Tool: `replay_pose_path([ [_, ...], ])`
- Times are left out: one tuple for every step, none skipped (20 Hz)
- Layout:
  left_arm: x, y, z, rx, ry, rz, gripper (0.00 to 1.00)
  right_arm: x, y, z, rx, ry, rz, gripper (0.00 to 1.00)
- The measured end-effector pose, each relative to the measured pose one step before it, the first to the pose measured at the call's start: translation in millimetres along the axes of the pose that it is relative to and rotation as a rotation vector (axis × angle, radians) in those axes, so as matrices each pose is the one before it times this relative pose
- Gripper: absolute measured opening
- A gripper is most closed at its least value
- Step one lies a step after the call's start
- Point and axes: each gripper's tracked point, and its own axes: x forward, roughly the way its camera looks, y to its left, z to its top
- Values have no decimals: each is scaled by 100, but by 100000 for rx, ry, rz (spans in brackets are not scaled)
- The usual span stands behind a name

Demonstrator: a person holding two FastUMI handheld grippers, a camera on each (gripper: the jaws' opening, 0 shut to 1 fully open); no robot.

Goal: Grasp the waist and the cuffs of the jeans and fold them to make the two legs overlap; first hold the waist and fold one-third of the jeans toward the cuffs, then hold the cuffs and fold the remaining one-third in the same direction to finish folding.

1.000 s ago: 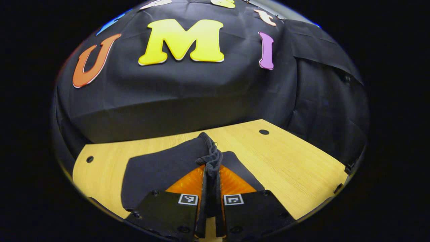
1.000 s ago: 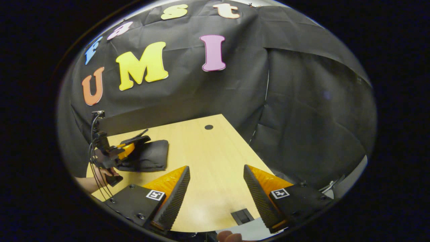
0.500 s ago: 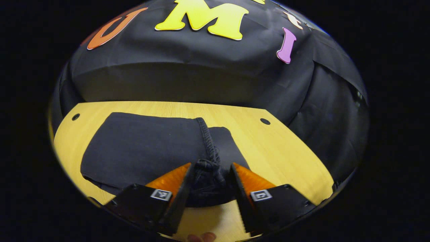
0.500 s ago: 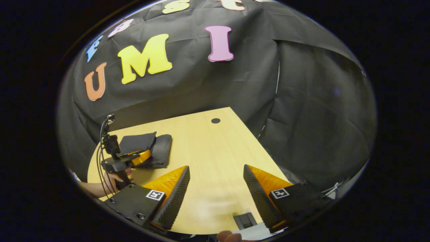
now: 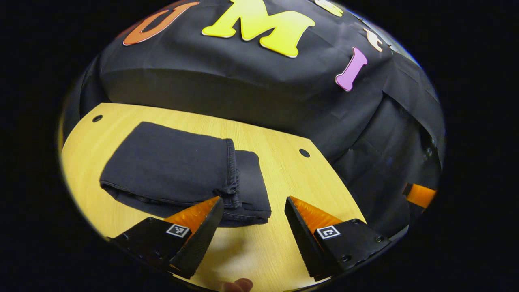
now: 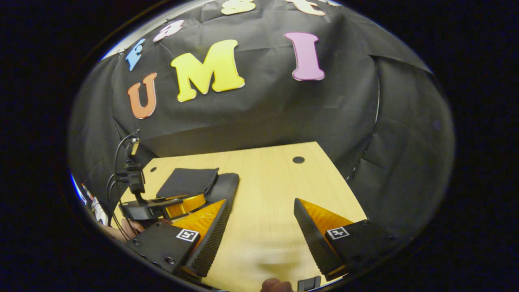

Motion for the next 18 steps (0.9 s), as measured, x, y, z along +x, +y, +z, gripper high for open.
replay_pose_path([
  [-1487,183,1415,823,-4134,-530,98,-52,1019,1321,-2093,-3925,36,98],
  [-1407,-62,1639,720,-4108,-606,98,-121,888,1071,-2447,-4115,-96,98],
  [-1773,558,1850,2029,-3319,1644,98,-89,1075,965,-2272,-3278,-635,98],
  [-1561,908,1762,2348,-3864,2135,98,-337,1192,648,-1051,-2137,291,98],
  [-1758,876,2203,1826,-5802,2164,98,-419,1558,894,-274,-2759,897,98],
  [-1617,811,2385,1297,-5984,1971,98,-303,1543,1200,-1220,-3395,457,98],
  [-1626,1143,2335,1708,-5249,3147,98,-224,1423,1318,-1949,-3810,-393,98],
  [-1317,737,2040,2118,-4187,2152,98,-320,1235,1283,-2244,-4206,-388,98],
  [-1257,932,1924,2600,-3891,3055,98,-261,1038,1510,-2234,-4286,-1471,98],
  [-1168,945,2190,2177,-4865,2120,98,-289,834,1172,-1627,-3495,-1474,98],
  [-1448,72,2222,1768,-4735,1341,98,-389,1295,1108,-590,-1973,694,98],
  [-2023,270,1531,1642,-4211,1574,98,-526,1460,800,569,-1826,822,98],
  [-1139,898,1480,1099,-4100,2023,98,-496,931,891,545,-1737,-180,97],
  [-958,1194,1033,304,-2677,1193,98,-301,543,548,320,-1717,-833,93],
  [-812,612,729,-113,-1726,339,98,-497,629,343,193,-1098,-1204,93],
  [-682,542,413,-23,-631,140,98,-589,640,180,382,-807,-938,93],
  [-659,584,179,284,-349,460,92,-674,574,129,568,-897,-1236,93],
  [-635,612,151,1097,-343,812,98,-705,561,-68,578,-341,-786,93],
])
